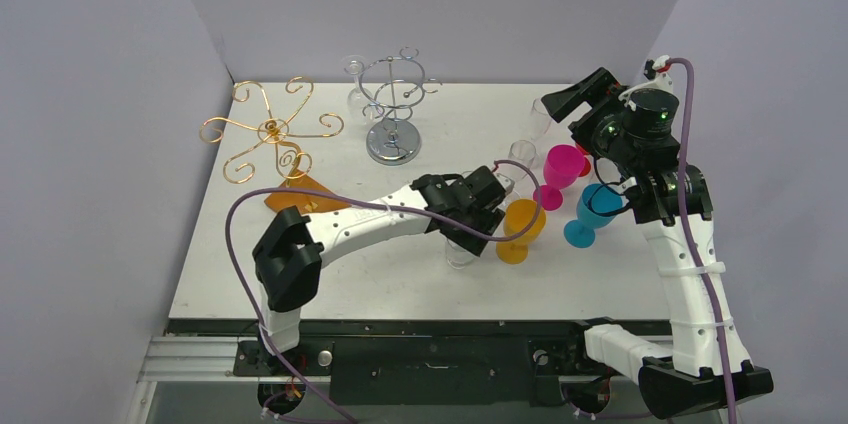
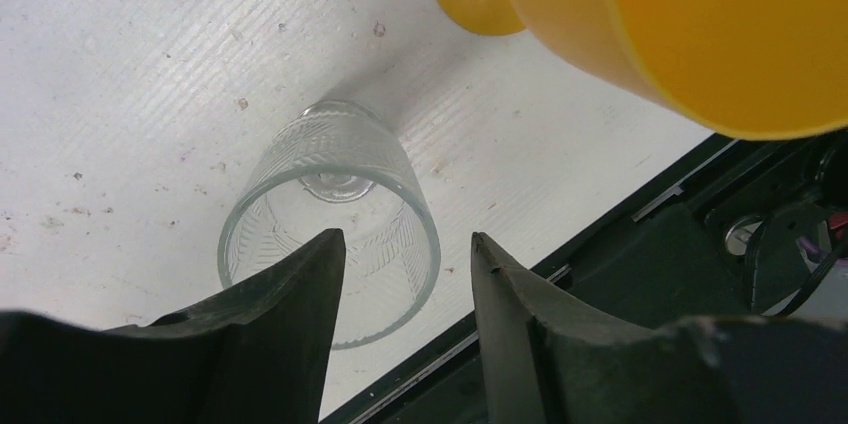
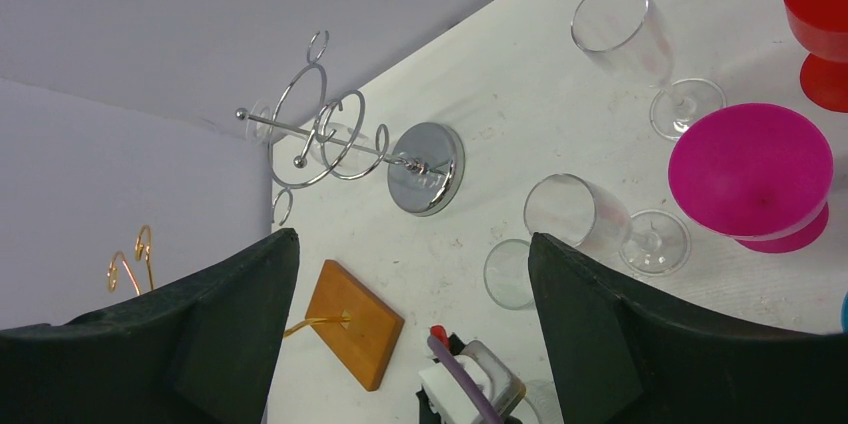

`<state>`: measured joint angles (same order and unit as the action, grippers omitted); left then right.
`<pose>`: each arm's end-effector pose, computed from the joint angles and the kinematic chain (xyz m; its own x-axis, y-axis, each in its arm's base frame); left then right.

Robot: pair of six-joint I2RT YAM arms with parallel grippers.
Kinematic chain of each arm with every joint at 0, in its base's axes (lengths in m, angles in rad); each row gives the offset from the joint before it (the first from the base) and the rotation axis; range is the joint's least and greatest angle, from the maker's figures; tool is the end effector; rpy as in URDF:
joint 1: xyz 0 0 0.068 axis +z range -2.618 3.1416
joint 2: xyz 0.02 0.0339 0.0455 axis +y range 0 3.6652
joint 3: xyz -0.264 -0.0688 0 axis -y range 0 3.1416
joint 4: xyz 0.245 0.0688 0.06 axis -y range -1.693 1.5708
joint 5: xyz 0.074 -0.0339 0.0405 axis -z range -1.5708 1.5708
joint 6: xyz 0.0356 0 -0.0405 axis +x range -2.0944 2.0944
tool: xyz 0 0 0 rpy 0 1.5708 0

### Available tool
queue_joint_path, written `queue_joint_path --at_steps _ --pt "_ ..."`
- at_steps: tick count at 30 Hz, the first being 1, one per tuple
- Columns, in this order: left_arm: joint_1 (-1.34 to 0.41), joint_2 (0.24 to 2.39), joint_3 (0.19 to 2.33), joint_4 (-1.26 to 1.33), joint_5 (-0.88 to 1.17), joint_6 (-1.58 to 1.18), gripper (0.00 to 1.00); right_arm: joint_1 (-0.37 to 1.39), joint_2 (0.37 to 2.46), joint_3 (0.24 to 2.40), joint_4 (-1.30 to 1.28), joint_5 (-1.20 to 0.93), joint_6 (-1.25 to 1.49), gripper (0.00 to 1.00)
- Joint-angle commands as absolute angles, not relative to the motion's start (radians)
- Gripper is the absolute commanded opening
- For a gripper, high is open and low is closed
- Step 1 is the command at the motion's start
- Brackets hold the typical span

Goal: Take the wine glass off the wine glass rack
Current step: Place the wine glass at the center of the board, then move the wine rack to the center of the board.

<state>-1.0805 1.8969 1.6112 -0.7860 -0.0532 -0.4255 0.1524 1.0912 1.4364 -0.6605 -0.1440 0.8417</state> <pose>0.1943 -0.3599 0.2559 -0.7353 0.5021 -0.4552 0.6208 0.7685 -0.1550 0.2090 0.0373 0.4532 -0.4168 0.6827 -0.6002 0.0387 0.6730 0.7387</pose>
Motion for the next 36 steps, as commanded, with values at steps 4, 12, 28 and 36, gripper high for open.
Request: queue_joint_path --at_steps 4,12,28,36 --pt "-1.091 1.748 1.693 -0.832 -0.061 -0.407 0.5 0.153 1.075 1.457 -0.633 -0.129 0.828 0.8" --pt "-1.091 1.581 1.681 -0.87 -0.104 -0.446 0.57 0.153 1.069 1.45 -0.627 -0.134 0.831 0.8" --pt "-0.895 1.3 1.3 -0.84 -0.425 -0.612 0.65 0.181 1.11 1.46 -0.621 -0.163 0.822 0.8" --pt "-0.846 1.373 1.112 -0.713 -0.482 -0.644 0.68 0.209 1.132 1.453 -0.608 -0.158 0.824 0.8"
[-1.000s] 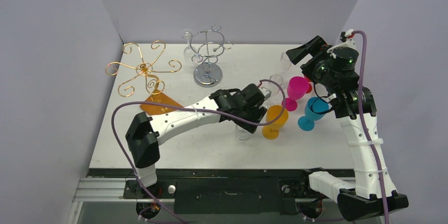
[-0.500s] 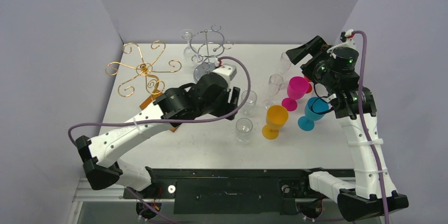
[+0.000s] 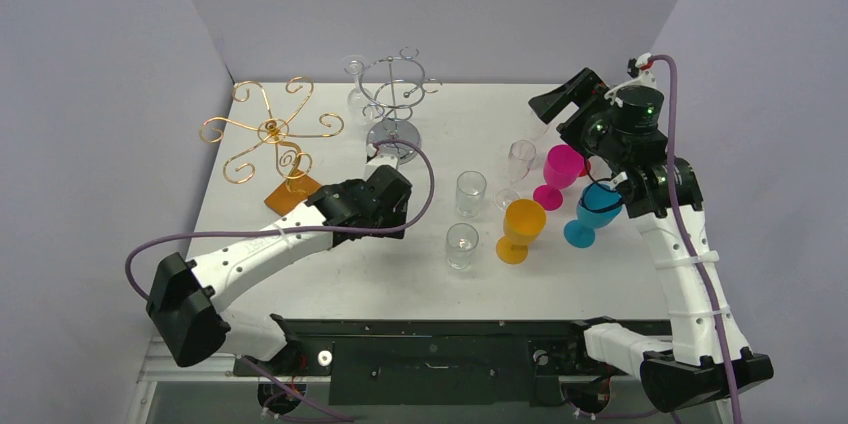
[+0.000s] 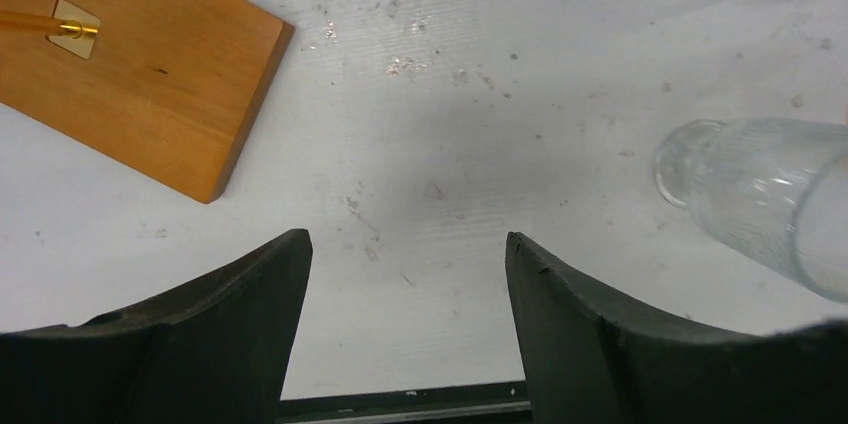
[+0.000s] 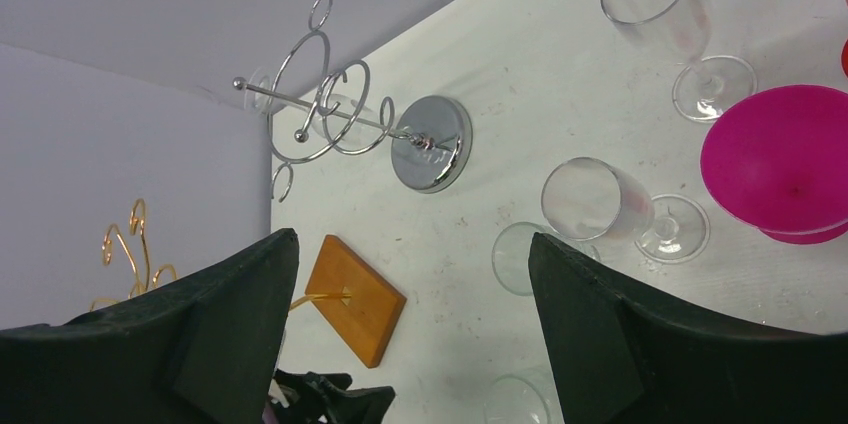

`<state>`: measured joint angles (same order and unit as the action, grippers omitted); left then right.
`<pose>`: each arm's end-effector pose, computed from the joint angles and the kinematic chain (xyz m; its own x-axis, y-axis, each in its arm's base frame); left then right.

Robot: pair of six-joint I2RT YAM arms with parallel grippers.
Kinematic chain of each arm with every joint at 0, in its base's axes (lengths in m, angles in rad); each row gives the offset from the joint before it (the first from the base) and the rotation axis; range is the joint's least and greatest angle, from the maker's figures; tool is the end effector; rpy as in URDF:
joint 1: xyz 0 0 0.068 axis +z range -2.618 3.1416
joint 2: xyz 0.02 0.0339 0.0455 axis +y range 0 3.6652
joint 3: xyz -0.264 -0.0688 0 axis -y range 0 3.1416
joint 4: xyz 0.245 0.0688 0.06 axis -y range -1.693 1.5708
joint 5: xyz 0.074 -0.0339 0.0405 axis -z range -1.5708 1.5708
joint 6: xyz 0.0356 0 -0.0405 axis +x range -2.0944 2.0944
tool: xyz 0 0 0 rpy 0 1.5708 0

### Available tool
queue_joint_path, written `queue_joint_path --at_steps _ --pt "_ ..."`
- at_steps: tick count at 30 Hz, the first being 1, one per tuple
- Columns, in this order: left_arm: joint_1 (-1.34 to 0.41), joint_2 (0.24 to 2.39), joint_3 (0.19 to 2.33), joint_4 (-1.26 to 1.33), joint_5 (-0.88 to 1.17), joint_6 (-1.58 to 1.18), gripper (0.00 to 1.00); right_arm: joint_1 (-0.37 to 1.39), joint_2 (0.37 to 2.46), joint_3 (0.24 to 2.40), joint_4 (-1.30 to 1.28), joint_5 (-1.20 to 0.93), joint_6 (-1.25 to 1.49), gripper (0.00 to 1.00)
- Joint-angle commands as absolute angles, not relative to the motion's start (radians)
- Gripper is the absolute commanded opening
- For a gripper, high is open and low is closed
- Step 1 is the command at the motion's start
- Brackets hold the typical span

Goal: Take the wine glass off the wine glass rack
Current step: Move the wine rack to the center of the board.

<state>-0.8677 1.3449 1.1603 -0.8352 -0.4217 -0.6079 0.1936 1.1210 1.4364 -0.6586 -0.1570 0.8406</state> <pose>0.1847 -0.1954 0.2941 -0.7706 0.1032 -0.6289 0.1430 0.9896 -0.0128 0.2171 0.0482 0.4475 -0.4695 0.6578 -0.5889 0.0229 0.6758 0.7367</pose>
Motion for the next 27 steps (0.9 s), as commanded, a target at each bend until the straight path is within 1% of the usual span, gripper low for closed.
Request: queue_joint_path --at_steps 1,7,11,19,27 --pt "-0.845 1.387 1.087 -0.702 -0.492 -0.65 0.68 0.213 1.134 1.453 -0.607 -0.158 0.824 0.8" --pt "-0.84 1.441 0.985 -0.571 -0.543 -0.729 0.7 0.216 1.143 1.447 -0.604 -0.157 0.821 0.8" --pt "-0.829 1.486 0.953 -0.511 -0.551 -0.772 0.71 0.217 1.147 1.437 -0.6 -0.159 0.82 0.8" --pt "-0.746 1.547 0.844 -0.344 -0.486 -0.815 0.71 0.217 1.144 1.425 -0.597 -0.16 0.812 0.8" --pt "-0.663 1.583 0.786 -0.277 -0.463 -0.84 0.7 0.216 1.15 1.414 -0.594 -0.162 0.81 0.8"
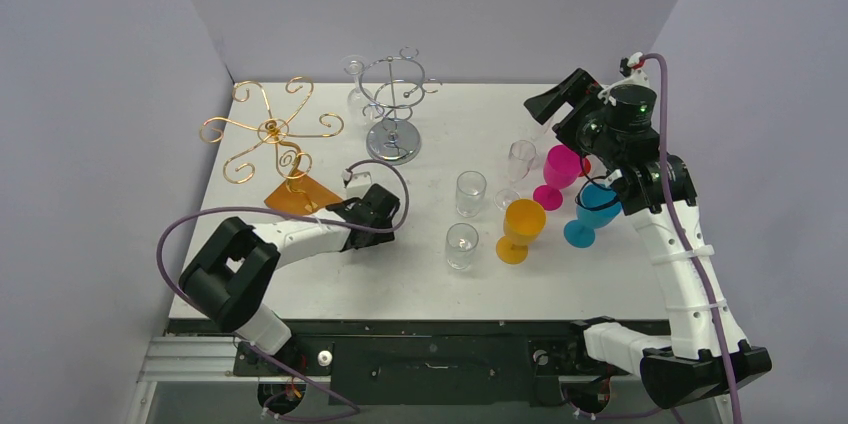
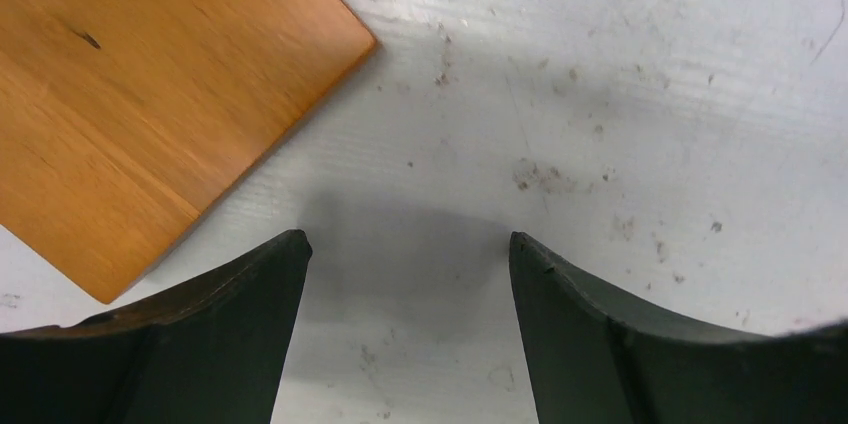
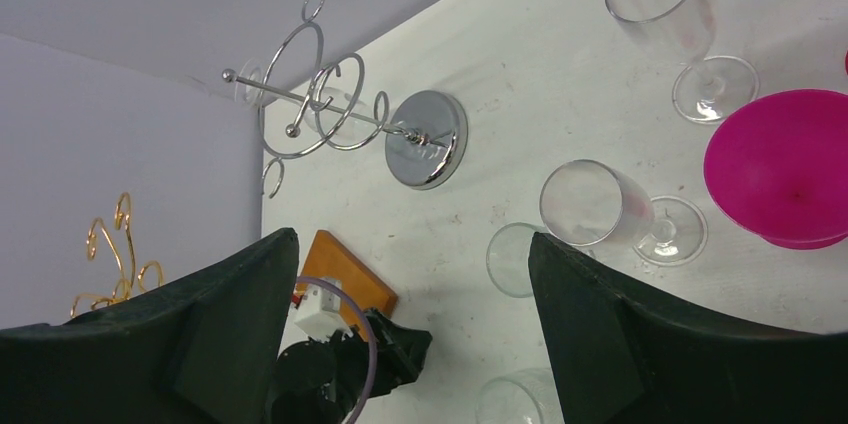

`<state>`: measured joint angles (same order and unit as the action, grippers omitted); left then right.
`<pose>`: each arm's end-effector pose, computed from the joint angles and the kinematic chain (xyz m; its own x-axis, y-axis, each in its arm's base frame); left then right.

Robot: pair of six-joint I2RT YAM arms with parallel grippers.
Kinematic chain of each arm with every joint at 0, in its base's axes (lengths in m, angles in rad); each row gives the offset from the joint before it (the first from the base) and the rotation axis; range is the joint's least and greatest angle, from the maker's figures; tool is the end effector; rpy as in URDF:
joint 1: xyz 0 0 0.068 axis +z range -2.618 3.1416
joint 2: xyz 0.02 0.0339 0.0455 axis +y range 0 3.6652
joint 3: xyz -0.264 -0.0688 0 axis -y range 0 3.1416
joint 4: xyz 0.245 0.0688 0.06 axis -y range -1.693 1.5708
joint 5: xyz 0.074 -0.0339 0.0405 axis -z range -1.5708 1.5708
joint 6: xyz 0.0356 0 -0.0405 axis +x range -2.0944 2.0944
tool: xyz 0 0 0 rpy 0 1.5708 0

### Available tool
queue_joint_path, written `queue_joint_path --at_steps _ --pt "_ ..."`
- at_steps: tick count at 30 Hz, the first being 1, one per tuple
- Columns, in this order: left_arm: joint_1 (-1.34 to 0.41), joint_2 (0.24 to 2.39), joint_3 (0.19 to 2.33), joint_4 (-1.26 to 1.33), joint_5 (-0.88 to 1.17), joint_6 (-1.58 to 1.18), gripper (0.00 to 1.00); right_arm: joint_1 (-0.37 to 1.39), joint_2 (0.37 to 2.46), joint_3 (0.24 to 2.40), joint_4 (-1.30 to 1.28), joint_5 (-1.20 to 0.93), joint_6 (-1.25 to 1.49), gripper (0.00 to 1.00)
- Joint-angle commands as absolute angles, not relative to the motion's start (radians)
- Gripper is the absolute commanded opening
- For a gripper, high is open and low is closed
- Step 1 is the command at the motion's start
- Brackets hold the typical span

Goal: Take the wine glass off the wine glass rack
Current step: Move the wine rack to the center of the board.

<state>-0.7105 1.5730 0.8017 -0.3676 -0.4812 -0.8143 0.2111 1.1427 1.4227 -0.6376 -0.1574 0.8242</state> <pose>0.2247 -0.1716 0.1539 -0.7862 -0.1740 -0.5930 -0.2046 0.9787 -0.0159 0.2252 0.0540 0.4408 -0.4897 0.6364 -0.5959 0.0132 0.6888 0.7248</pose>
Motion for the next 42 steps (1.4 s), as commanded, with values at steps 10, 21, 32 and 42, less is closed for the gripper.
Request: queue_joint_path --at_steps 10,21,32,42 --pt "-0.505 1.618 0.799 -0.263 -0.391 -0.809 0.7 0.216 1.149 1.405 -0.587 -0.166 0.808 0.8" --pt "-0.274 1.657 0.857 -0.261 -0.272 -0.803 0.7 0.216 1.164 1.409 -0.581 -0.184 0.809 0.8" --pt "-0.07 1.759 0.991 -0.277 -0.182 -0.81 0.7 0.216 1.171 1.416 -0.585 -0.209 0.798 0.8" --pt "0.032 1.877 1.211 -0.358 -0.16 -0.763 0.7 0.213 1.162 1.403 -0.588 -0.22 0.786 0.8"
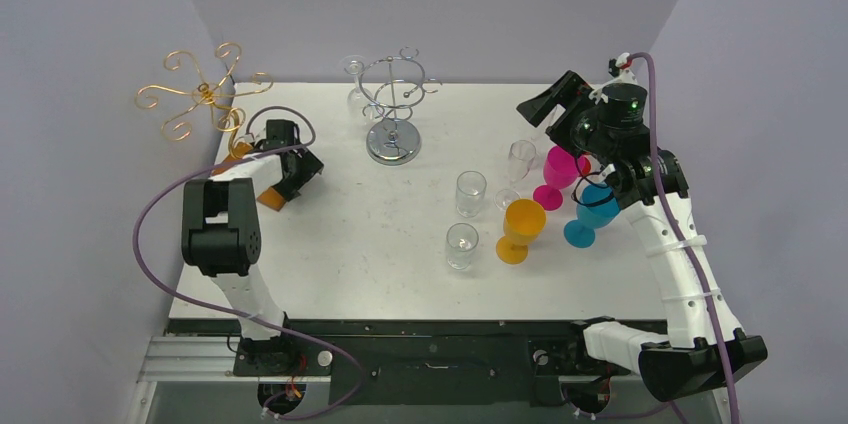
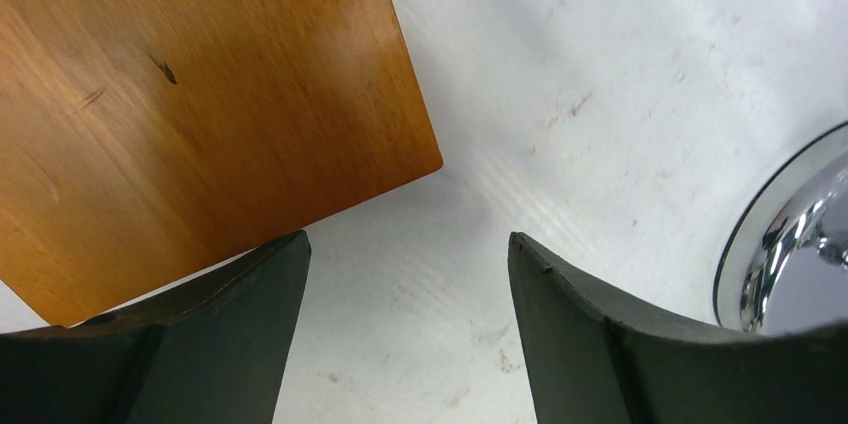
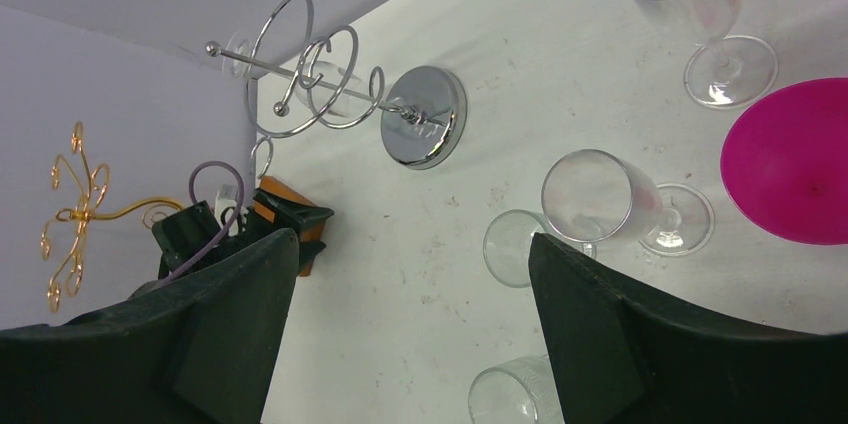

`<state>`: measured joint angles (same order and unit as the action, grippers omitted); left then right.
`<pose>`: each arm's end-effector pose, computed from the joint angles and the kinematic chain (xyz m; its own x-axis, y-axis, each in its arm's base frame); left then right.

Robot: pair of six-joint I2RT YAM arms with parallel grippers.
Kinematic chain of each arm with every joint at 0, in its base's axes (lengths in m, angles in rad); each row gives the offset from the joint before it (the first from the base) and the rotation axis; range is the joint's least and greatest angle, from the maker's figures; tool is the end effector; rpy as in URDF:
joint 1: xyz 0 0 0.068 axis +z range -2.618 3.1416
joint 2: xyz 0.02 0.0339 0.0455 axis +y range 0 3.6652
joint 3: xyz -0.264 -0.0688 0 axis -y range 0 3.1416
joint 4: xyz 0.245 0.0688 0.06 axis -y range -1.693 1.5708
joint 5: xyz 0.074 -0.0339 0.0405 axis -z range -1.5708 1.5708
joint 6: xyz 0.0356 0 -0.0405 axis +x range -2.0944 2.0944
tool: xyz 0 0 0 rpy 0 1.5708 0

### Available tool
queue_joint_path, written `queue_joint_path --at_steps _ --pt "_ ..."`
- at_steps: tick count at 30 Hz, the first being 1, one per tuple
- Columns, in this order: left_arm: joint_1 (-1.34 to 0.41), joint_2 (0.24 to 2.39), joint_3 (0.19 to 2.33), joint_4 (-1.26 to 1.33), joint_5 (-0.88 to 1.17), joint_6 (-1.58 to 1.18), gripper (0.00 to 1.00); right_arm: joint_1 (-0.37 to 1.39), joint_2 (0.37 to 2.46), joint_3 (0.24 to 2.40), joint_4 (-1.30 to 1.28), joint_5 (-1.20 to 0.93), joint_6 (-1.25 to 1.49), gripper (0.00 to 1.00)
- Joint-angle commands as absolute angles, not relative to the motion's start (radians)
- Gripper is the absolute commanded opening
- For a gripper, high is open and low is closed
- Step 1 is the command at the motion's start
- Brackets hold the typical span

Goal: Take the wine glass off the wine glass rack
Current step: Move the wine rack to the center of the board.

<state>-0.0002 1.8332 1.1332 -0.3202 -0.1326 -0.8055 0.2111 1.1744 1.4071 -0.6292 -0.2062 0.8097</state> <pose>0.3717 0.0046 0.1634 -0.5406 -0.7147 -0.4437 -0.6624 0.6868 -0.2993 0.2361 0.0581 0.4299 -0.5427 0.6085 -0.5790 0.0046 0.6914 0.7224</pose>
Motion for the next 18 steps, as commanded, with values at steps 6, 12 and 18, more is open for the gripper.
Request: queue_joint_path --at_steps 6,12,18 --pt "0.01 1.827 1.192 -0.363 -0.173 -0.761 0.71 0.208 1.157 1.404 -0.589 -0.225 0.783 0.8" --pt "-0.076 1.708 1.135 -0.351 -0.202 -0.765 0.71 0.209 1.154 1.406 -0.588 -0.228 0.779 0.8" --pt "-0.139 1.647 1.138 -0.363 -0.216 -0.771 0.71 0.209 1.153 1.405 -0.589 -0.232 0.778 0.8"
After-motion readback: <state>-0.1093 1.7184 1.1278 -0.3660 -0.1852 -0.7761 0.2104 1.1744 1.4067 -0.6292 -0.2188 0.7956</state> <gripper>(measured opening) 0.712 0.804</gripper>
